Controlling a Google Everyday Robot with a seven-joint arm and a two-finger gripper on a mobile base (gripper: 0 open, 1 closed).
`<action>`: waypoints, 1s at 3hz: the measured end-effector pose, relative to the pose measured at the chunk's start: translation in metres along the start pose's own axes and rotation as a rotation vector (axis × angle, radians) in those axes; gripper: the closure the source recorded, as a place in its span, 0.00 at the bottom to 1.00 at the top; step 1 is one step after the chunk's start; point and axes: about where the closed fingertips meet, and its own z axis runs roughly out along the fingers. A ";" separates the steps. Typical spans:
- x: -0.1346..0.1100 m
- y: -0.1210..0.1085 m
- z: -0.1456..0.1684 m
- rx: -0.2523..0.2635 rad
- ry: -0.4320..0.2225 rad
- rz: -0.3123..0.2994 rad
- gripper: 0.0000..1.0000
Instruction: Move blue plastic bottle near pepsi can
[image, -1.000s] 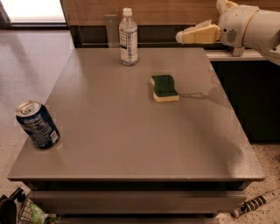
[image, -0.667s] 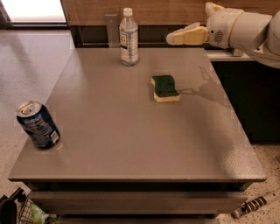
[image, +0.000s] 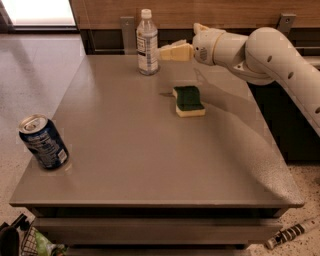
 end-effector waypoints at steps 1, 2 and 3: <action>0.006 0.004 0.031 -0.016 -0.031 0.017 0.00; 0.014 0.001 0.058 -0.029 -0.048 0.027 0.00; 0.021 -0.001 0.090 -0.069 -0.056 0.038 0.00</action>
Offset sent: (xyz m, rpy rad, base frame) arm 0.0687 0.0541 -0.0301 0.0750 -0.0137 0.0372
